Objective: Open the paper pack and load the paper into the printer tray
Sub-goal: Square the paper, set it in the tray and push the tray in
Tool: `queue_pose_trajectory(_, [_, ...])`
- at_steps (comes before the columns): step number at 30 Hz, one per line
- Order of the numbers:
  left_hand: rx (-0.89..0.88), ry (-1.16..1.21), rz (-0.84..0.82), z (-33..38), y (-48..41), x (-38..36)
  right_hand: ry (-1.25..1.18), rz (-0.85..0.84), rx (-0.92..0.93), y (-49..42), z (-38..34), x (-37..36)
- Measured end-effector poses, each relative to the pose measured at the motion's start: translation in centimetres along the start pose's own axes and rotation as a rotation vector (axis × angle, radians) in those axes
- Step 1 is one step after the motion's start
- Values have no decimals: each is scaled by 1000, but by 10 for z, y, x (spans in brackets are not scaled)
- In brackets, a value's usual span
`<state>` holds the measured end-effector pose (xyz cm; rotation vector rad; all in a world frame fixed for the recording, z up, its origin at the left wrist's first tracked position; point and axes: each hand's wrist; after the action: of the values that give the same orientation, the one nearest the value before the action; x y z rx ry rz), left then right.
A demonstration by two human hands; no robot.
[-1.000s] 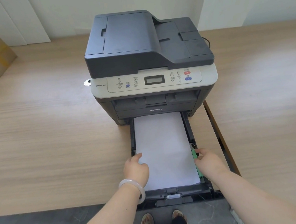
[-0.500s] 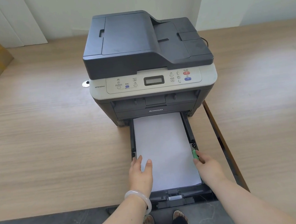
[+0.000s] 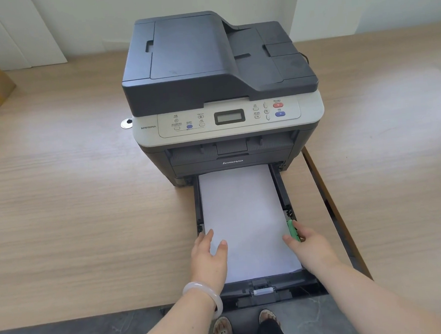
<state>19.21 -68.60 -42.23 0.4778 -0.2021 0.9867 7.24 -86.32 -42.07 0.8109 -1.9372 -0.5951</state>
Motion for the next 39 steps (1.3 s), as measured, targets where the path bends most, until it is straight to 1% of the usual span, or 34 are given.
queue_pose_trajectory(2, [-43,2,-41,-3,0,10,52,-53,52,5,2,7])
queue_pose_trajectory(4, [-78,3,-115,-7,1,22,119,-99,119,13,9,16])
queue_pose_trajectory(6, [-128,-23,-201,-13,4,38,249,-162,197,19,19,25])
queue_pose_trajectory(7, [-162,-74,-270,-16,7,46,334,-208,239,21,24,29])
queue_pose_trajectory(9, [-265,-300,-491,-23,13,61,505,-302,288,25,32,34])
queue_pose_trajectory(11, [-328,-538,-699,-28,17,67,641,-349,321,27,34,35])
queue_pose_trajectory(12, [-351,-624,-755,-29,20,67,685,-349,338,27,34,35])
queue_pose_trajectory(13, [-376,-682,-775,-31,21,65,708,-338,353,26,34,34])
queue_pose_trajectory(17, [-423,-701,-690,-29,13,61,703,-260,384,16,30,33])
queue_pose_trajectory(23, [-395,-769,-530,-7,-24,63,657,-99,428,-5,-4,38])
queue_pose_trajectory(28, [-346,-824,-334,7,-52,61,630,64,450,-24,-27,40])
queue_pose_trajectory(32, [-337,-997,-181,13,-66,59,630,217,476,-37,-39,40])
queue_pose_trajectory(34, [-289,-988,-114,15,-71,57,608,286,467,-42,-42,40])
queue_pose_trajectory(37, [-212,-903,-7,16,-82,58,459,275,380,-51,-45,41])
queue_pose_trajectory(39, [-209,-868,19,17,-91,58,377,252,353,-59,-47,42])
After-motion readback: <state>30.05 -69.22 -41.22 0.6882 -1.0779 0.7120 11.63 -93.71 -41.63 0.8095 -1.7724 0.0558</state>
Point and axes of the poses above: each hand's wrist, its own y-axis away from the middle knuckle, its own x-axis out of the back of the hand, z = x × y, and after that the axes turned 12 degrees about -x, right-handed
